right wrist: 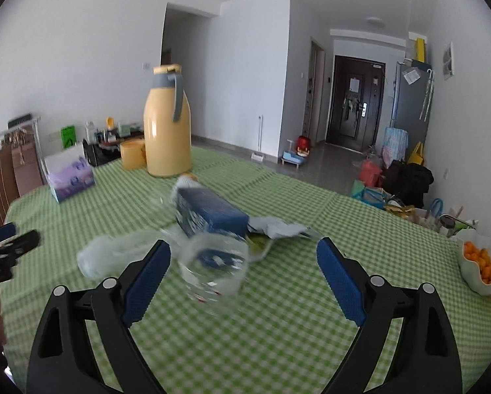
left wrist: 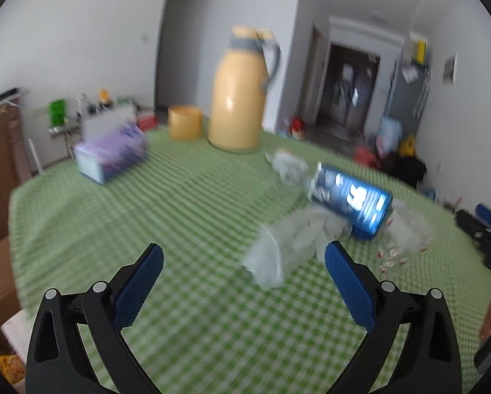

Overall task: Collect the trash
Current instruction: 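Move both grippers back to the table near the gloves and bottle, then grasp the white glove with the left gripper while the right gripper grasps the clear cup, then carry glove and clear cup into the box and open both grippers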

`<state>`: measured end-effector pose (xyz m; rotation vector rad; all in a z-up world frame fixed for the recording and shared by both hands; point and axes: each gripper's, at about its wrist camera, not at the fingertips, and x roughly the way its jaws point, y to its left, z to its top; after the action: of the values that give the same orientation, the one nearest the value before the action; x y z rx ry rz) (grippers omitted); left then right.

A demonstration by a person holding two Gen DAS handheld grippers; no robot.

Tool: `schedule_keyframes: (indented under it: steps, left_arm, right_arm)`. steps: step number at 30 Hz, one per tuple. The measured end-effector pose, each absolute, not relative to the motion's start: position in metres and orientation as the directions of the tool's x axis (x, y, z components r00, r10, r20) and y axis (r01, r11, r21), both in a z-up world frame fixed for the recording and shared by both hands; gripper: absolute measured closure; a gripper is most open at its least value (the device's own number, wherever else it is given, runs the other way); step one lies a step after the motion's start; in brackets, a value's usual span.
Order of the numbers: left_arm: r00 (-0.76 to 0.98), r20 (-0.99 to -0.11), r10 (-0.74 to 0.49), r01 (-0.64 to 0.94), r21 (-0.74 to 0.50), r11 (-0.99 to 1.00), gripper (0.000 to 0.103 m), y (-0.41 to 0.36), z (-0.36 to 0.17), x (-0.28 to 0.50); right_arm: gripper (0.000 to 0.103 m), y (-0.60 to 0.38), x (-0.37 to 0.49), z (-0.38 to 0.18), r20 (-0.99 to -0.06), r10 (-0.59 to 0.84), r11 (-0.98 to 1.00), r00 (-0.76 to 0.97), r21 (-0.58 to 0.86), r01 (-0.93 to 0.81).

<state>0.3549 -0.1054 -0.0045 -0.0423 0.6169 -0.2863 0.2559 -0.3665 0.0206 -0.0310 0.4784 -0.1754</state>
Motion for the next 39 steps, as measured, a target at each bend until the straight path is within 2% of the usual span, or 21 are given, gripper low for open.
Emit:
schedule_keyframes:
  steps: [4, 7, 9, 11, 15, 20, 21, 22, 25, 31, 39]
  left_arm:
    - [0.718, -0.652, -0.243, 0.244, -0.091, 0.965, 0.009, -0.133, -0.032, 0.399]
    - [0.637, -0.743, -0.206, 0.256, -0.048, 0.965, 0.025, -0.146, -0.049, 0.421]
    - [0.571, -0.794, -0.208, 0.274, -0.054, 0.96, 0.089, -0.151, -0.059, 0.432]
    - [0.563, -0.79, -0.241, 0.273, -0.098, 0.957, 0.096, -0.148, -0.055, 0.431]
    - [0.62, -0.741, -0.258, 0.348, -0.035, 0.937, 0.099, -0.153, -0.031, 0.407]
    - [0.675, -0.679, -0.289, 0.35, -0.051, 0.935, 0.099, -0.145, 0.006, 0.38]
    - [0.691, -0.662, -0.292, 0.351, -0.047, 0.935, 0.099, -0.143, 0.014, 0.373]
    - [0.697, -0.652, -0.298, 0.356, -0.046, 0.933, 0.099, -0.139, 0.022, 0.369]
    - [0.719, -0.622, -0.31, 0.352, -0.059, 0.934, 0.099, -0.125, 0.042, 0.357]
    - [0.774, -0.556, -0.303, 0.333, -0.05, 0.942, 0.1, -0.093, 0.072, 0.32]
    - [0.785, -0.527, -0.326, 0.34, -0.073, 0.938, 0.1, -0.087, 0.091, 0.291]
  right_arm:
    - [0.016, -0.374, 0.268, 0.006, -0.5, -0.151, 0.988, 0.853, -0.045, 0.148]
    - [0.016, -0.37, 0.281, -0.002, -0.536, -0.139, 0.989, 0.832, -0.042, 0.138]
    - [0.016, -0.369, 0.291, -0.008, -0.561, -0.126, 0.991, 0.818, -0.03, 0.132]
    - [0.016, -0.367, 0.299, -0.012, -0.579, -0.102, 0.993, 0.809, -0.005, 0.121]
    - [0.016, -0.362, 0.32, -0.021, -0.618, -0.104, 0.991, 0.779, -0.002, 0.131]
    - [0.017, -0.361, 0.337, -0.028, -0.642, -0.087, 0.99, 0.762, 0.03, 0.138]
    - [0.02, -0.361, 0.337, -0.028, -0.646, -0.071, 0.99, 0.76, 0.045, 0.131]
    - [0.041, -0.36, 0.336, -0.029, -0.653, -0.058, 0.991, 0.755, 0.054, 0.123]
    - [0.051, -0.357, 0.323, -0.023, -0.653, -0.056, 0.991, 0.756, 0.057, 0.122]
    - [0.053, -0.374, 0.245, 0.025, -0.527, -0.151, 0.983, 0.836, 0.009, 0.183]
    - [0.053, -0.381, 0.206, 0.051, -0.491, -0.185, 0.977, 0.852, 0.003, 0.214]
